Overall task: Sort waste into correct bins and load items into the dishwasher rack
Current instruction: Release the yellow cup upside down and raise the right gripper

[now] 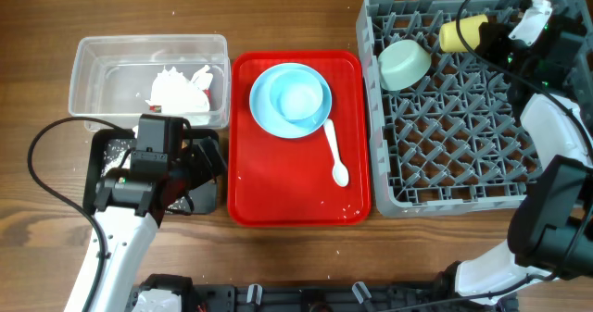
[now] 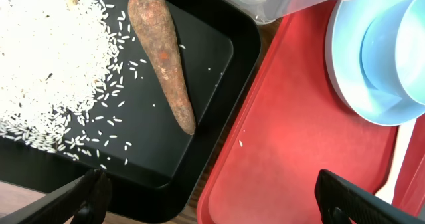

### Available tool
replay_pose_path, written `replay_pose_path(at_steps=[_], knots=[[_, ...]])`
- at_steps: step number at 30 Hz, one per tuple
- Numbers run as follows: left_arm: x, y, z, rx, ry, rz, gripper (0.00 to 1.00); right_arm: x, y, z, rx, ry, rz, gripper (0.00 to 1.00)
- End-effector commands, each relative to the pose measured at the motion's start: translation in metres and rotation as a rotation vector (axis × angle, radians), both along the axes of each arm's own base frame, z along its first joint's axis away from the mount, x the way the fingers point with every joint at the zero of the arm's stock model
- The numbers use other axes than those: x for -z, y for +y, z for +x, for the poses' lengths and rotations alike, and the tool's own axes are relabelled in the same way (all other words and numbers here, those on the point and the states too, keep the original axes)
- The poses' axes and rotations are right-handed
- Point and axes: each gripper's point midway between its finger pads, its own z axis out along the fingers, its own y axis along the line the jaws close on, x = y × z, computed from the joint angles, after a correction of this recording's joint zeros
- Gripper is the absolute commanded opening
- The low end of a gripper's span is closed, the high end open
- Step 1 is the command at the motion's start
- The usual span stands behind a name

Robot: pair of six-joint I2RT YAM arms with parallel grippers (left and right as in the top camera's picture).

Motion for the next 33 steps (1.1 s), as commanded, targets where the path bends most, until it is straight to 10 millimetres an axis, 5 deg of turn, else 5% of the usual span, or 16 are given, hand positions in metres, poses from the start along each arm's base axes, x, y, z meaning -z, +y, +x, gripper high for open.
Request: replay_pose_path(at_steps=[1, 7, 21, 27, 33], knots=[[0.000, 0.001, 0.001, -0.002, -0.002, 0.000, 1.00, 0.006, -0.014, 0.002, 0.067, 0.016, -0.027, 0.04], [0.000, 0.001, 0.001, -0.002, -0.002, 0.000, 1.00, 0.025, -0.028, -0.004, 0.130, 0.088, -0.083, 0.04], [0.000, 0.001, 0.001, -0.002, -0.002, 0.000, 1.00, 0.036, -0.049, -0.016, 0.251, 0.163, -0.121, 0.04], [0.000, 0.001, 0.002, -0.002, -0.006, 0.000, 1.00, -0.035, -0.019, -0.018, 0.119, 0.004, -0.120, 0.08], [-0.001, 0.004, 0.003, -0.009, -0.012, 0.016, 1.00, -0.098, 0.062, -0.047, -0.135, -0.089, -0.073, 0.12]])
